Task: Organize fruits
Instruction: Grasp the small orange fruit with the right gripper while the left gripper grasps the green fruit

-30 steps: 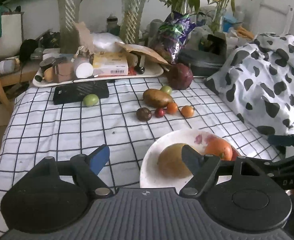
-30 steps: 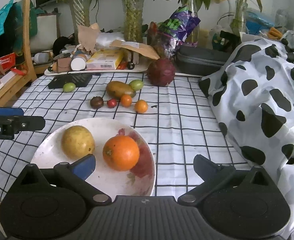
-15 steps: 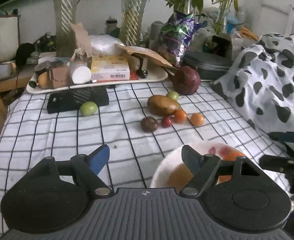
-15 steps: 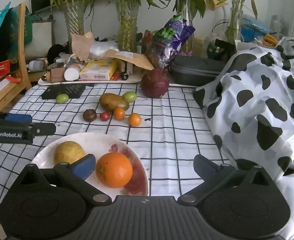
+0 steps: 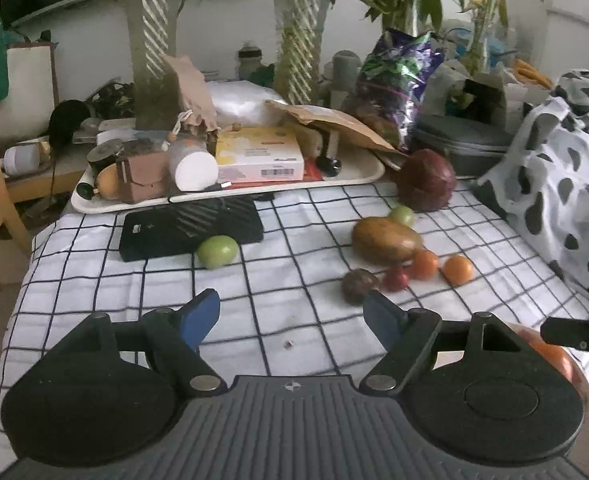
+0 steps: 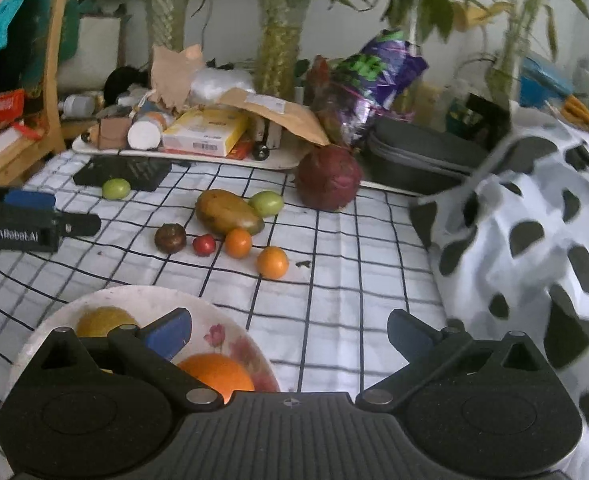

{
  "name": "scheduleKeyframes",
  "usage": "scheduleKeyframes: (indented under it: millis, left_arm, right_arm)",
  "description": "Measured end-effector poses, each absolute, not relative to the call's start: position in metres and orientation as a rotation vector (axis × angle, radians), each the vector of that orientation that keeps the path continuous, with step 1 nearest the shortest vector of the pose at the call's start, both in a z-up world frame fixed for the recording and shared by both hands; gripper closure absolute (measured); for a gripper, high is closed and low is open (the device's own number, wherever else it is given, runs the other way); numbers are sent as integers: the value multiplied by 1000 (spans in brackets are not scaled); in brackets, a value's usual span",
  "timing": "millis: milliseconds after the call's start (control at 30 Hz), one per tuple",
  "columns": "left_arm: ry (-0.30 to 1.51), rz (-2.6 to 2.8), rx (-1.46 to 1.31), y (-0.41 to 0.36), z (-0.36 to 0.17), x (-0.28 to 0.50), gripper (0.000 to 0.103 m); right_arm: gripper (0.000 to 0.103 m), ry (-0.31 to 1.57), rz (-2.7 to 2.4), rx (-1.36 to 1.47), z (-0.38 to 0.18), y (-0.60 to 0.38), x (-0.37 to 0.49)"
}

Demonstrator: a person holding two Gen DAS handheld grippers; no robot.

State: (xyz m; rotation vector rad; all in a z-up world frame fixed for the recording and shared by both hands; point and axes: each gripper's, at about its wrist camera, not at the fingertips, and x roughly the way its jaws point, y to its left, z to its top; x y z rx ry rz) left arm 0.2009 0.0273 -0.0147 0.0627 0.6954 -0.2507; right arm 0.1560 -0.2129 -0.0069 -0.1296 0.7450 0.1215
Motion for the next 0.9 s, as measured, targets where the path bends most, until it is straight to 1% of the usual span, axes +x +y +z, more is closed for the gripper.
scheduleKeyframes:
  millis: [200, 467, 500, 533, 567, 667, 700, 733, 867, 900]
  left_arm:
    - [670, -201, 123, 28, -17, 219, 25]
    - [695, -165, 153, 32, -29, 251, 28]
    - [703, -159, 153, 34, -31, 256, 34]
    - [718, -151, 148, 36, -34, 262, 38]
    - [731, -147, 140, 38, -37, 267, 40]
    - [763, -143, 104, 44, -45, 280, 42]
    - [767, -147, 94, 46, -47, 282, 45]
    - [772, -148, 85, 47, -48, 285, 47]
    - [781, -160, 59, 50, -53, 295, 47]
    - [782, -163, 56, 50, -54, 297, 50]
  right_arm:
    - [0, 759, 127, -163, -13, -212, 183]
    - [0, 781, 135, -166, -20, -215, 210]
    - [0, 783, 136, -168, -21, -215, 213]
    - [0, 783, 140, -169, -21, -215, 216]
    - [0, 784, 145, -169, -22, -215, 219]
    - [0, 789, 154, -172, -23, -214, 228]
    - [0, 791, 156, -173, -24, -214, 231]
    - [0, 793, 158, -175, -25, -213, 234]
    - [0, 808, 178, -179, -28, -213, 245]
    - [0, 813, 183, -179, -30, -213, 248]
